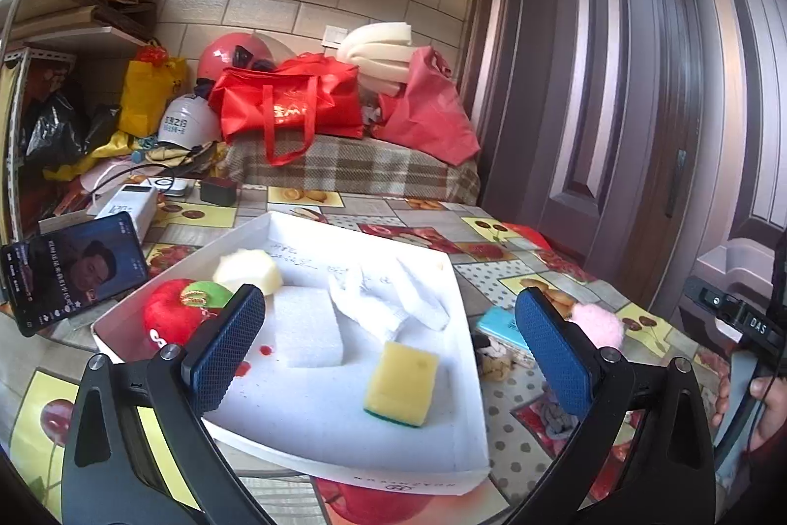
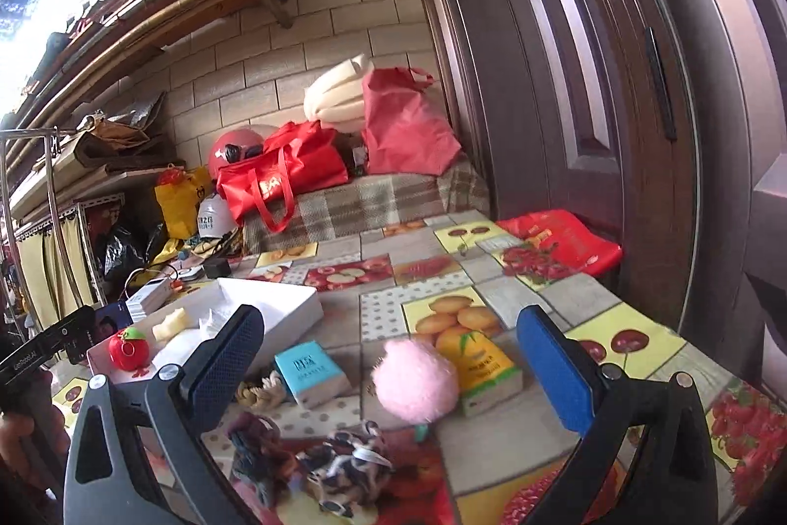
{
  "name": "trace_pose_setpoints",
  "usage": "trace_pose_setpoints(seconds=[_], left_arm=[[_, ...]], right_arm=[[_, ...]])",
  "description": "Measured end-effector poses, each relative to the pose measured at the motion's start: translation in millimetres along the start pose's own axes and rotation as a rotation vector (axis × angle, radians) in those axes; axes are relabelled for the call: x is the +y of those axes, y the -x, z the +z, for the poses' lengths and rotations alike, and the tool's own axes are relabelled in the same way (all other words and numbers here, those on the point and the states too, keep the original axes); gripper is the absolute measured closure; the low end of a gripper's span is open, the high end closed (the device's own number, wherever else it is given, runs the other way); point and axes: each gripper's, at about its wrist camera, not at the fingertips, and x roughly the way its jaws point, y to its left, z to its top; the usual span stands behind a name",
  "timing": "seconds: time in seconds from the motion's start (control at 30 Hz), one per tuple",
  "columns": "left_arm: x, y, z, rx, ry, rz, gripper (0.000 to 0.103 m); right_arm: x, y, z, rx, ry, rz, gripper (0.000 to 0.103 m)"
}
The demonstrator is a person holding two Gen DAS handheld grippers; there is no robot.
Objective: Organize soft objects
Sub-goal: 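Move both tools from the box back to the pile of hair ties, then grasp blue hair ties with the left tool while the right tool grasps the patterned scrunchie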
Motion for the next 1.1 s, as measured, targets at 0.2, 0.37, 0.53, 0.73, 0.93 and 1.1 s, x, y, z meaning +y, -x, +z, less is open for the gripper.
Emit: trace_pose_setpoints(seconds=[0.2,0.37,0.53,0.73,0.93,1.1], left_arm=[[-77.4,-25.9,-16.6,0.215,-0.206,-0.204,0.001],[-133.9,-47.4,-35.8,0.353,-0.382,-0.198,0.001],[-131.4,-71.3,-44.0,0.469,-0.35,-0.189,0.001],[-135.7,-93.1,-50.6,0.56,-0.334,-0.189,0.011],[-148.8,-117.2,-60.0,0.627,-0.373,-0.144,0.039],[-152.0,-111.8,-59.0,0.609,-0.362,-0.204,0.08]], right_arm=[[6.5,-18.0,-9.0,0.229,0.139,0.123,0.0],[46.6,-49.6,-33.5,0.422,0.314,0.15,0.008],[51.6,-89.8,-51.1,0.616,0.311,0.177,0.053],[36.3,-67.2,-36.7,0.495,0.241,0.184,0.068],[17.9,-43.8,-19.2,0.339,0.15,0.157,0.068],[19.7,-39.1,-15.2,0.299,0.159,0.149,0.068]])
